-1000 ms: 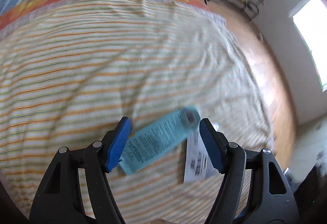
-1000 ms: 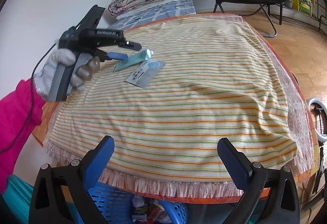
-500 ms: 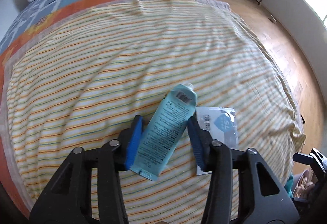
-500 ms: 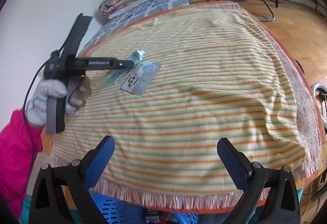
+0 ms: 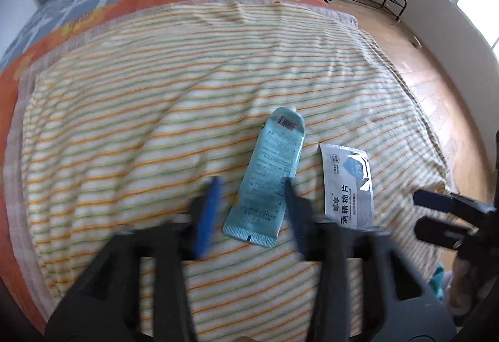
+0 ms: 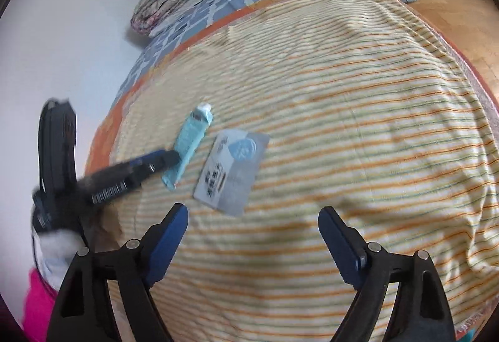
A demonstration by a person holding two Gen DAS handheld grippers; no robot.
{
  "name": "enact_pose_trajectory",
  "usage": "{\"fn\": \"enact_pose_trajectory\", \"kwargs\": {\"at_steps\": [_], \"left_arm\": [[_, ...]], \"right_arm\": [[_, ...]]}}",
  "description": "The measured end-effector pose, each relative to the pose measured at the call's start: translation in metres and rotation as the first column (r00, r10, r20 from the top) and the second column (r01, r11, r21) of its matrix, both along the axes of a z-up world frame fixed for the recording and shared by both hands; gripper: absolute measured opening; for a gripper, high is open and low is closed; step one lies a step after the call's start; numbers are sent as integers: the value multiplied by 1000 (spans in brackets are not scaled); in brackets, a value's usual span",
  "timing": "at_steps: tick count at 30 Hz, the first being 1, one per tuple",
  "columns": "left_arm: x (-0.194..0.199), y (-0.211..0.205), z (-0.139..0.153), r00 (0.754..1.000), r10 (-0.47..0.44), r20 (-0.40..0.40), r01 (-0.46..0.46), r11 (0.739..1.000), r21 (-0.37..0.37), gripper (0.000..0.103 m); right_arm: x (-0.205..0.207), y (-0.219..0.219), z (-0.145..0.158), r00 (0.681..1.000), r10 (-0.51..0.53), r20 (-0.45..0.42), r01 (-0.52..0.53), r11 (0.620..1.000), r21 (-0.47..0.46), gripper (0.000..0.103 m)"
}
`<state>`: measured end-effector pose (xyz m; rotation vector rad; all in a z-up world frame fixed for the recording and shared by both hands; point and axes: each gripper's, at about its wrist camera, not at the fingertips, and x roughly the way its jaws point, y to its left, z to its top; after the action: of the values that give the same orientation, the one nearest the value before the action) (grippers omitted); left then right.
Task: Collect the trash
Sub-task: 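Grasp the light blue tube with the left gripper, then grasp the white alcohol wipe packet with the right gripper while the left holds the tube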
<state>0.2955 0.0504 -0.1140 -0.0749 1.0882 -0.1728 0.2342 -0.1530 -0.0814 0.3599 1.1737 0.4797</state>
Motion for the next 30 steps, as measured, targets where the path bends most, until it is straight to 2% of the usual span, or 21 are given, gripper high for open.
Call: {"fn": "enact_pose_trajectory", "kwargs": {"at_steps": [6,8,9,16,19,23,27,30], "left_arm": [[13,-28,-6,998,-61,-3,61,993,106,56],[19,-32,-7,999,-53,1,53,989,141,42],[21,-32,-8,999,-49,4,48,988,145,40],[12,-13,-7,1000,-24,3,23,992,121,36],[-2,2,-6,1000,0,1,0,994,113,36],[-21,25,-4,999,45,-5,-44,996,78,36],[-36,41,-2,996,83,-8,-83,995,46,36],[-46,51,-2,994,104,-11,-104,994,40,36]], "right_arm": [[3,-10,9,1000,-26,6,26,1000,3,88],[4,-14,10,1000,-28,-1,28,1000,-2,88],[5,-15,10,1000,-31,-6,31,1000,-2,88],[13,-8,7,999,-10,-39,10,1000,-1,88],[20,12,1,997,28,-66,-30,999,-36,88],[31,33,-7,993,23,-113,-29,998,-47,88],[44,62,-5,994,36,-106,-45,995,-84,88],[51,80,-8,993,55,-105,-69,988,-135,80]]}}
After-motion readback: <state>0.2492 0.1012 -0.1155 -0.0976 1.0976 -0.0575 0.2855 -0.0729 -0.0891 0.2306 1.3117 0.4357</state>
